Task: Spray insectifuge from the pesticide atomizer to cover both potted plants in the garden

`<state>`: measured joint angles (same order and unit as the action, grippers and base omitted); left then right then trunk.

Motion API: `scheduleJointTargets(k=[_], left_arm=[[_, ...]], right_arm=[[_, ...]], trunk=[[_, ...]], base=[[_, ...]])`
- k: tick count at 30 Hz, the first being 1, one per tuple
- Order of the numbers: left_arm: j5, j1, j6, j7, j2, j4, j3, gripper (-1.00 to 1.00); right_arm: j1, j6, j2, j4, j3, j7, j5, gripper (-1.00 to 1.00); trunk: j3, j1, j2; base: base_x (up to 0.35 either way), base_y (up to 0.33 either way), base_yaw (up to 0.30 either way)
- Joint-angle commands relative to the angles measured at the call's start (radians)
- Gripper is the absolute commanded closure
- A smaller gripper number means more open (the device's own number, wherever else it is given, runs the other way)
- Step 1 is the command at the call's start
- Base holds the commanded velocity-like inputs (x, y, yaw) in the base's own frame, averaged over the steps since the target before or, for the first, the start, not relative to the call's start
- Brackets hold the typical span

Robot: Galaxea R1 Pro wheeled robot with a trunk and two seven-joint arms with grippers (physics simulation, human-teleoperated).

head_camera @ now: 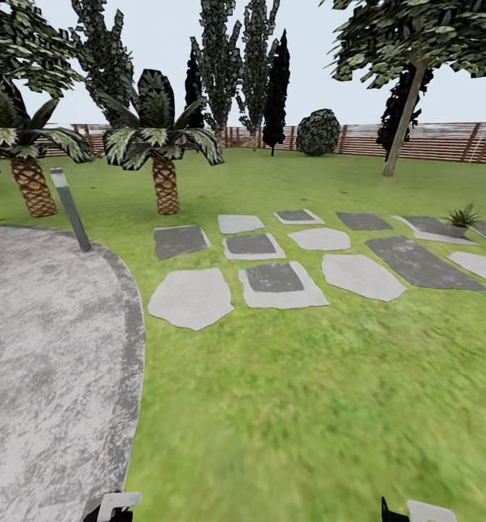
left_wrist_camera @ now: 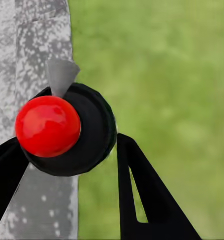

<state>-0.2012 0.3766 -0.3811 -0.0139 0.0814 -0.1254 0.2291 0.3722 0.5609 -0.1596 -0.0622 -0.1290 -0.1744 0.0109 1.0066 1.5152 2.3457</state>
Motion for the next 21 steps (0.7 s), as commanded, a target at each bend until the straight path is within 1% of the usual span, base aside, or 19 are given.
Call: scheduleJointTargets(k=[1,5,8,21], left_arm=[[-0.01,0.001,-0.004,-0.001,0.0,0.001,0.007,1.0],[-0.007,0.001,-0.004,-0.001,0.0,0.001,0.007,1.0],[-0.006,0.001,-0.004,-0.001,0.0,0.001,0.007,1.0],[-0.006,0.001,-0.004,-0.001,0.0,0.001,0.007,1.0]], right_arm=[[0.001,0.004,0.0,0.001,-0.005,0.0,0.001,-1.0],[0.001,0.004,0.002,0.001,-0.004,-0.001,0.0,-1.0],[0.001,0.004,0.008,0.001,-0.004,-0.002,0.0,-1.0],[0.001,0.004,0.011,0.001,-0.005,-0.005,-0.001,-1.0]], trunk=[[0.001,0.0,0.0],[0.001,0.0,0.0],[0.001,0.0,0.0],[0.001,0.0,0.0]], base=[[0.34,0.0,0.0],[0.335,-0.053,0.0],[0.319,-0.116,-0.044],[0.308,-0.132,-0.248]])
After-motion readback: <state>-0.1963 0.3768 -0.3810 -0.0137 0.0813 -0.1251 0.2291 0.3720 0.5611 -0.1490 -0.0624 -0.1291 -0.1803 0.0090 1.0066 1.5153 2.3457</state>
